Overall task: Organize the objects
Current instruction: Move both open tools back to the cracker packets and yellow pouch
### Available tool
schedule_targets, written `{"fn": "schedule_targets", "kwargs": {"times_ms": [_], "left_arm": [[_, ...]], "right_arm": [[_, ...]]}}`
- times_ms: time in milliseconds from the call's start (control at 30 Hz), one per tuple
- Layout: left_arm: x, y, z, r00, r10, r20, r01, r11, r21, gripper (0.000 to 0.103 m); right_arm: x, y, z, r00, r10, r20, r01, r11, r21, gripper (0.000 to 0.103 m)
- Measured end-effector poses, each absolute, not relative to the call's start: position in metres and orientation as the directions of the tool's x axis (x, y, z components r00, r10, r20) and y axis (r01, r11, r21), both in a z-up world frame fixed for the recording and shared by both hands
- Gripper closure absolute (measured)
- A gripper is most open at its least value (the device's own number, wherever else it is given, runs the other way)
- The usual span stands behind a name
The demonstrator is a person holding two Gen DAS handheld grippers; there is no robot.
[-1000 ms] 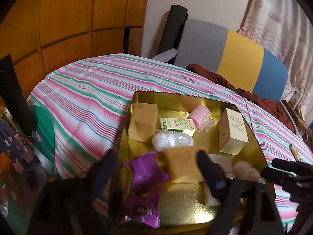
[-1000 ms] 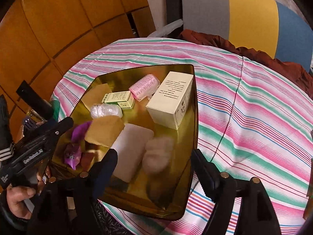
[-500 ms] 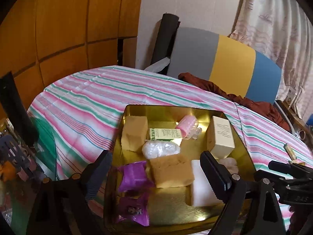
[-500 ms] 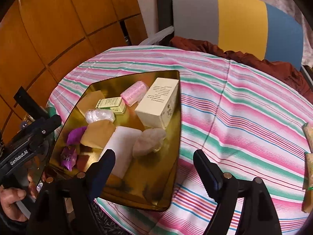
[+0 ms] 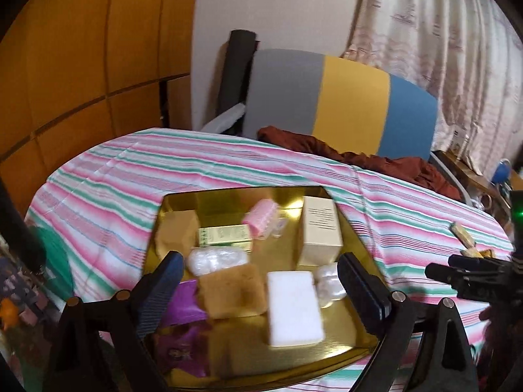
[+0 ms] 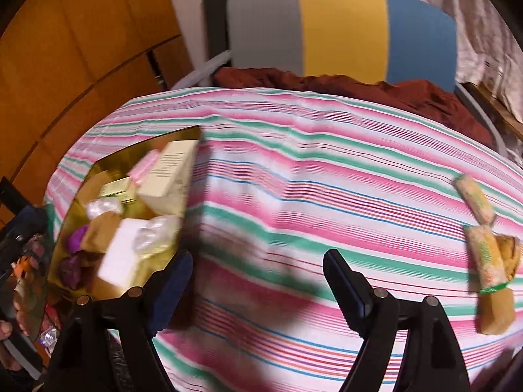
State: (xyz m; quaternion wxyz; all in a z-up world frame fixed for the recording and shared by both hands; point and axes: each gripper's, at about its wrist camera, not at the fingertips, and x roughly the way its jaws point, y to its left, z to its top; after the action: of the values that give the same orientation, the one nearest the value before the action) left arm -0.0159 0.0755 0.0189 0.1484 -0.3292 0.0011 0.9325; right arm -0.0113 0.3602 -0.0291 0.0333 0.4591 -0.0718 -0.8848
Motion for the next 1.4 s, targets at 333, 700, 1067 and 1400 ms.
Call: {"fn": "schedule_targets", "kwargs": {"times_ms": [333, 700, 1067, 1400], "left_arm": [[-0.005, 0.128, 0.023, -0.664, 0.422, -0.618, -0.441, -0.888, -0.133, 0.000], [0.000, 0.219, 0.032, -0.530, 0.563, -0.634, -0.630, -0.762, -0.151, 0.000], [-0.008, 0.361, -0.008, -0.184, 0.621, -0.762, -0.749, -0.591, -0.301, 0.000], [-0.004, 0.501, -0.036, 0.035, 0.585, -0.811, -0.754, -0.517, -0.405, 0.000]], "right_arm": [[0.009, 0.455, -0.024, -0.581, 0.037, -0.813, -0.195, -0.976, 0.095, 0.019], [0.072, 0.634, -0.009, -0.583, 0.303, -0.754, -0.656, -0.723, 0.217, 0.018], [0.118, 0.696, -0.051, -0.626, 0.205, -0.752, -0.748, -0.428, 0.506, 0.018], [0.120, 0.695, -0.054, -0.675, 0.160, -0.720, -0.704, -0.432, 0.563, 0.018]]}}
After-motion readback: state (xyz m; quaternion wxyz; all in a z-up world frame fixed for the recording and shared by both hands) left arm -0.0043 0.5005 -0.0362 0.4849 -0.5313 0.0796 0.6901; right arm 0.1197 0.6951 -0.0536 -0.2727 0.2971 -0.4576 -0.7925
